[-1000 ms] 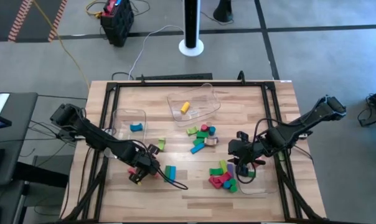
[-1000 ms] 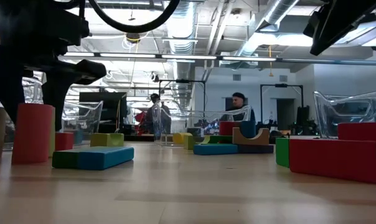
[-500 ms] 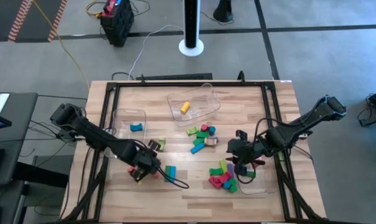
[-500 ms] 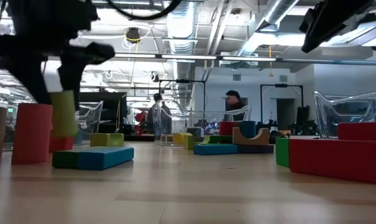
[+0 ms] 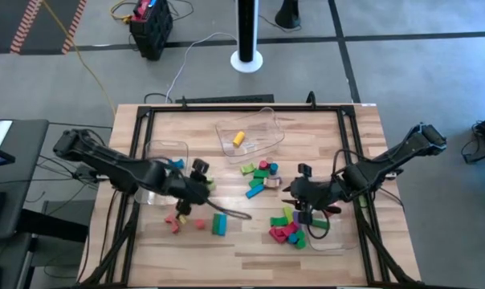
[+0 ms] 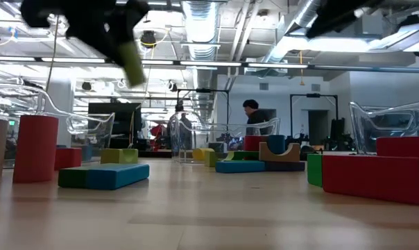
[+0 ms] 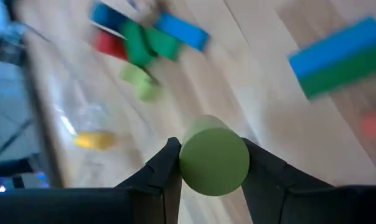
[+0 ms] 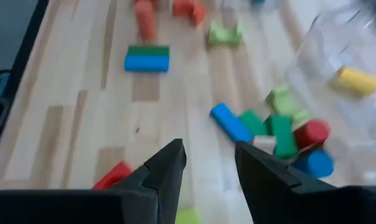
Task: Sort blocks by size
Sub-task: Put the light green cylindrical block into the top transparent bin
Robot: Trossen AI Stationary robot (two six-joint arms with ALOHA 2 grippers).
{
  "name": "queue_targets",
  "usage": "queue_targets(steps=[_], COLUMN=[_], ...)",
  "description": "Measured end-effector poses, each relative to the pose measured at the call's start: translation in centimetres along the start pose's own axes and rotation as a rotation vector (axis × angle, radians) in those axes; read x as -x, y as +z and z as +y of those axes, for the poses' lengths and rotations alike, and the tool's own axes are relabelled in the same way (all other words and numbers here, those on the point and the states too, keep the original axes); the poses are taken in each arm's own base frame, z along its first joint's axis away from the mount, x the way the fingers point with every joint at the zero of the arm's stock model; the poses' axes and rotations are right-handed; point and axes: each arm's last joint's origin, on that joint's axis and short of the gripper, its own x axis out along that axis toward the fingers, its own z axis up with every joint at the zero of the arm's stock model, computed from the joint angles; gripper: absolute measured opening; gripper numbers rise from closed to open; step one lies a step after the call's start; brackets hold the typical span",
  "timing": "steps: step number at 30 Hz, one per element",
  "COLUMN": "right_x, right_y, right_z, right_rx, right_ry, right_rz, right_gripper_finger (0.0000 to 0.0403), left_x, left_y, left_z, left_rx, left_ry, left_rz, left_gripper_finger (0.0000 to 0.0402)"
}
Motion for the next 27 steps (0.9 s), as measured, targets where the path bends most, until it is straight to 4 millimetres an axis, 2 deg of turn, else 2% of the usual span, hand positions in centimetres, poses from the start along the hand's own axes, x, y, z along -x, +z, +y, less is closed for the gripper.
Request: queue_targets(steps=[4,9,13,20,27], right_x=[0.0,-0.1,0.0,-1.4,-3.9], right_y=[0.8,2.4,3.7,5.2,5.8], right_z=[0.1,-0.2,-0.7,-0.3,0.9], right_rx=[0.067,0.134,0.186,0.366,0.578], right_ry=[-0.023,-0.072,-0.103,-0.179,-0.446], right_rz=[-0.086,-0.226,-0.326,-0.450,-0.462], right_gripper_finger=[0.0188,0.0229,0.0253,0.0255,0.0255], left_x=[2.0,3.6,3.9,4.0,4.3], left_y=[0.0,0.2,0.7,1.2,1.1], left_z=[2.0,4.0,5.2,7.3,9.4], left_rx=[0.053,0.095,0.121,0.162,0.232], left_ry=[0.076,0.141,0.144,0.154,0.092], left_rz=[-0.136,-0.294,-0.420,-0.583,-0.771], left_gripper_finger=[0.0126,0.0126,0.0126,0.0126,0.0126])
